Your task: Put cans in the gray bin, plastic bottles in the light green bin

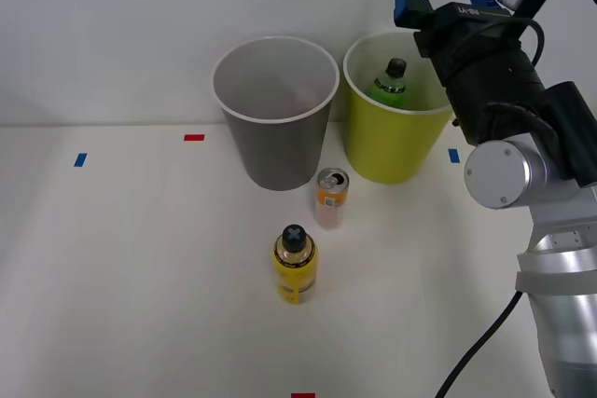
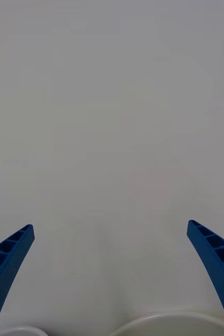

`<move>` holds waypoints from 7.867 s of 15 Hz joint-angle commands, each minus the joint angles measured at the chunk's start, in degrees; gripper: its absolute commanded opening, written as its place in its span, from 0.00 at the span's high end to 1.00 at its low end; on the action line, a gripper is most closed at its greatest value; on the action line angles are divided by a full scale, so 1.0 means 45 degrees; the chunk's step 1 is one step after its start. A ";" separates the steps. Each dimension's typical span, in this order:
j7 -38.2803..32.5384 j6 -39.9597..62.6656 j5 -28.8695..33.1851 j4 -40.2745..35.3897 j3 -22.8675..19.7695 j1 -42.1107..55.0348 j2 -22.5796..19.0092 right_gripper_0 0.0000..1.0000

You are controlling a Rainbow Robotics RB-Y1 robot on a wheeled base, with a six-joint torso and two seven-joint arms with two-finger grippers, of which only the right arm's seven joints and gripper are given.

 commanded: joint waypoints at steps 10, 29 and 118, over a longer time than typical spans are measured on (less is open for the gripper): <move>-0.0013 -0.0011 -0.0194 0.0002 -0.0033 0.0043 0.0098 0.00; 0.0144 -0.4211 -0.1347 -0.5506 0.1549 0.9046 -0.2012 0.00; -0.4934 -1.4953 0.8595 0.0158 0.1334 1.8129 -0.0625 0.00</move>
